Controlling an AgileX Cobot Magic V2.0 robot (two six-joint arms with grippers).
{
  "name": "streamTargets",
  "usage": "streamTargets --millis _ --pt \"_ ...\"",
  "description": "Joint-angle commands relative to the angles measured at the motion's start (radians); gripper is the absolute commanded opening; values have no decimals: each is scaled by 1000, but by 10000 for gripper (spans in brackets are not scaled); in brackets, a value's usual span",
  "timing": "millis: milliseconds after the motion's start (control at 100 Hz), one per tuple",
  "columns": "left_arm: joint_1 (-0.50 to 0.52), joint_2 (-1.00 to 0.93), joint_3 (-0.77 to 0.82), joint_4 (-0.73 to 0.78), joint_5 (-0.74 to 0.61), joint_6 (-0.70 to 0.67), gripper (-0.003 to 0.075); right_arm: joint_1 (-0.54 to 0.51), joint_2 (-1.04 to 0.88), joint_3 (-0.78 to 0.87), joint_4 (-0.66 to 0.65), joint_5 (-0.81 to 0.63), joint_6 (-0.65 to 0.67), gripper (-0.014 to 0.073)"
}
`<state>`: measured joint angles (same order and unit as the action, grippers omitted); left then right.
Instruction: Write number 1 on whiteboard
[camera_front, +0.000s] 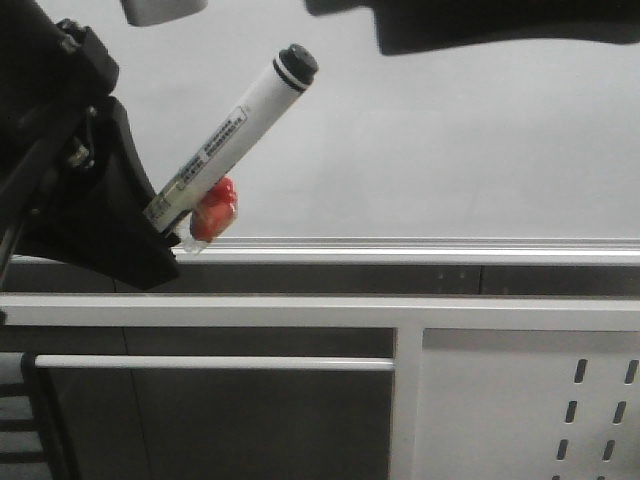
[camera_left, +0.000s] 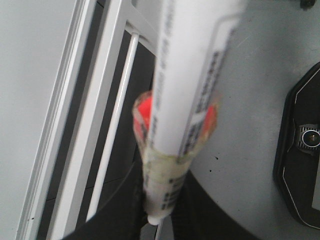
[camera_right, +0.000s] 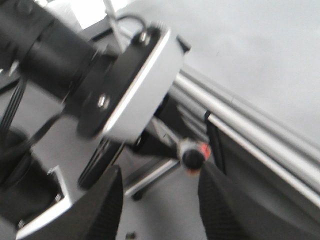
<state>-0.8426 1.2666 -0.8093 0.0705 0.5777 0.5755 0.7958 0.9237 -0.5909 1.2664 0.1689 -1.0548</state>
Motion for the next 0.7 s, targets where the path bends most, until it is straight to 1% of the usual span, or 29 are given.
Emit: streamTargets --millis 0,60,180,340,460,540,690 --pt "-8 -18 -34 7 -39 -14 -18 74 33 -57 42 -169 -14 318" --pt "-8 -18 -34 10 -39 -14 -18 85 62 -69 42 -169 -14 318" --pt "-8 -18 -34 12 -39 -14 -18 85 105 -70 106 -161 -14 318" --pt "-8 -20 -34 12 -39 -14 -18 85 127 -70 124 -169 -14 318" --pt "-8 -20 -34 12 -39 -14 -18 85 128 -70 202 -198 -14 318" --pt "-8 -20 -34 12 -39 -14 -18 85 130 -70 228 -200 -14 318" --pt "-8 -20 -34 12 -49 -7 -18 85 143 -70 303 -145 -14 318"
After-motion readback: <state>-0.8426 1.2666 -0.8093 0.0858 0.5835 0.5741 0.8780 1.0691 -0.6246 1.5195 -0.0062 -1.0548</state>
